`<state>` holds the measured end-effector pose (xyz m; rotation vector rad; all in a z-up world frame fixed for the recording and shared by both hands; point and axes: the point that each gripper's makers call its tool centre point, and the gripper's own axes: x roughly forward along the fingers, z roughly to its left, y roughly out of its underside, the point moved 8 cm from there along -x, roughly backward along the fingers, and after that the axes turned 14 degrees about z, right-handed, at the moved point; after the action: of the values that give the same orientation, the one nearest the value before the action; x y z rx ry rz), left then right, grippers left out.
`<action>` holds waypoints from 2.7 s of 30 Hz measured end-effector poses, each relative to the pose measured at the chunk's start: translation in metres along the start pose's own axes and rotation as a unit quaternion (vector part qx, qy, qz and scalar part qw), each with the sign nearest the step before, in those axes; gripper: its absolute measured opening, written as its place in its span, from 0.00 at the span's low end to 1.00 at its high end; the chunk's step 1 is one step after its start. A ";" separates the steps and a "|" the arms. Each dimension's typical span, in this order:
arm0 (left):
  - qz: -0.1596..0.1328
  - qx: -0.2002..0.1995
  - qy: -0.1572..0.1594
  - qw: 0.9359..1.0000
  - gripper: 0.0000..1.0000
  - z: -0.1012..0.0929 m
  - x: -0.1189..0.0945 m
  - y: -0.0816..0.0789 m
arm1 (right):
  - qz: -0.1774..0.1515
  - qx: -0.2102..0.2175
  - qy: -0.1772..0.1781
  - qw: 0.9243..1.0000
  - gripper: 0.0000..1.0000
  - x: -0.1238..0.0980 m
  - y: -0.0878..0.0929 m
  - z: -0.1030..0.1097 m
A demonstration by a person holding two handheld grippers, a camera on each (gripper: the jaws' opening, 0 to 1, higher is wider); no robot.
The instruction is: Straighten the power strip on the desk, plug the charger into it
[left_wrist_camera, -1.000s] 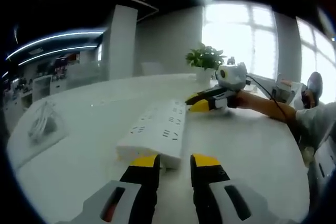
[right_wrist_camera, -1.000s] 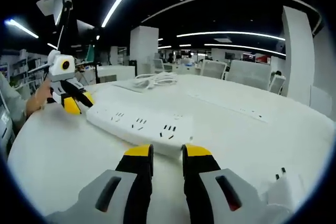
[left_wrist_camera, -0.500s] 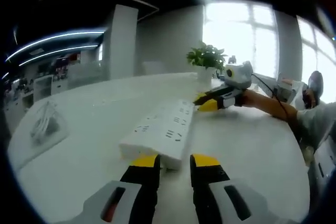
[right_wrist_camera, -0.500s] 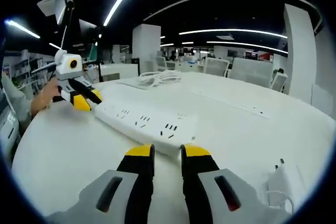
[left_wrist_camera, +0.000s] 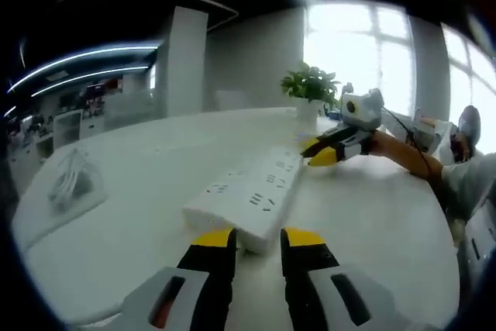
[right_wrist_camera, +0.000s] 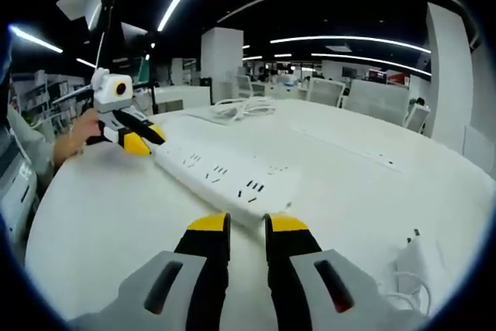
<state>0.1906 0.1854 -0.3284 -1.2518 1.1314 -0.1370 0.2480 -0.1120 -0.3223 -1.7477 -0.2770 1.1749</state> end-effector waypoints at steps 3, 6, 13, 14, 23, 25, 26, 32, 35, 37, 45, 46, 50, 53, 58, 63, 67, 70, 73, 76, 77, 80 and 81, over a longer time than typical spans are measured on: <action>-0.002 -0.004 -0.004 1.000 0.24 0.002 0.000 0.000 | 0.002 -0.001 -0.004 1.000 0.17 -0.001 0.000 0.001; -0.003 -0.006 -0.008 1.000 0.24 0.003 0.001 0.000 | 0.005 0.000 -0.007 1.000 0.16 -0.002 0.000 0.003; -0.003 -0.007 -0.021 1.000 0.26 0.007 0.000 0.000 | 0.009 0.002 -0.015 1.000 0.15 -0.002 0.000 0.010; -0.004 -0.008 -0.023 1.000 0.27 0.008 0.000 0.000 | 0.010 0.002 -0.016 1.000 0.15 -0.002 0.000 0.011; -0.005 -0.012 -0.033 0.999 0.29 0.012 -0.001 0.000 | 0.012 0.001 -0.022 1.000 0.15 -0.001 -0.001 0.017; -0.005 -0.013 -0.035 0.999 0.29 0.012 -0.001 0.000 | 0.011 0.001 -0.020 1.000 0.15 -0.001 -0.002 0.016; -0.004 -0.010 -0.037 0.999 0.29 0.012 -0.001 0.000 | 0.010 0.000 -0.020 1.000 0.15 0.000 -0.002 0.016; -0.008 -0.009 -0.028 1.000 0.34 0.014 -0.003 -0.003 | -0.053 0.037 -0.019 0.998 0.13 -0.012 -0.016 0.013; -0.017 -0.010 -0.026 0.999 0.34 0.014 -0.006 -0.005 | -0.085 0.049 0.016 0.995 0.14 -0.028 -0.020 -0.002; -0.024 -0.011 -0.025 0.999 0.34 0.014 -0.007 -0.007 | -0.100 0.061 0.053 0.992 0.14 -0.041 -0.019 -0.017; -0.045 -0.014 -0.037 0.998 0.34 0.017 -0.014 -0.012 | -0.132 0.095 0.167 0.973 0.14 -0.077 -0.011 -0.057; -0.047 -0.017 -0.036 0.998 0.33 0.018 -0.015 -0.012 | -0.131 0.097 0.175 0.971 0.14 -0.079 -0.010 -0.061; -0.050 -0.026 -0.030 0.998 0.33 0.018 -0.016 -0.012 | -0.105 0.099 0.214 0.966 0.15 -0.082 0.000 -0.073; -0.050 -0.028 -0.028 0.998 0.33 0.018 -0.016 -0.013 | -0.087 0.101 0.229 0.964 0.17 -0.080 0.005 -0.079; -0.059 -0.032 -0.018 0.998 0.33 0.016 -0.017 -0.016 | -0.067 0.093 0.254 0.960 0.21 -0.081 0.011 -0.088; -0.067 -0.036 -0.015 0.997 0.33 0.015 -0.015 -0.017 | -0.052 0.111 0.265 0.956 0.21 -0.084 0.022 -0.099; -0.066 -0.039 -0.013 0.997 0.33 0.015 -0.014 -0.016 | -0.040 0.129 0.257 0.957 0.24 -0.080 0.029 -0.104; -0.065 -0.037 -0.011 0.997 0.33 0.013 -0.014 -0.016 | -0.029 0.131 0.254 0.958 0.25 -0.076 0.032 -0.102; -0.064 -0.037 -0.010 0.997 0.33 0.013 -0.013 -0.016 | -0.017 0.127 0.255 0.958 0.27 -0.075 0.035 -0.100; -0.062 -0.036 -0.008 0.997 0.33 0.013 -0.014 -0.016 | -0.010 0.128 0.255 0.958 0.27 -0.074 0.038 -0.099; -0.062 -0.036 -0.008 0.997 0.33 0.013 -0.014 -0.016 | -0.009 0.128 0.255 0.958 0.27 -0.074 0.038 -0.099; -0.062 -0.035 -0.007 0.997 0.33 0.013 -0.014 -0.016 | -0.003 0.130 0.255 0.958 0.27 -0.071 0.041 -0.097; -0.062 -0.035 -0.006 0.997 0.32 0.012 -0.014 -0.016 | -0.003 0.131 0.254 0.958 0.27 -0.071 0.041 -0.096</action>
<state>0.2002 0.1969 -0.3085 -1.3848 1.0548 -0.1836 0.2769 -0.2343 -0.3084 -1.7387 0.1763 0.6839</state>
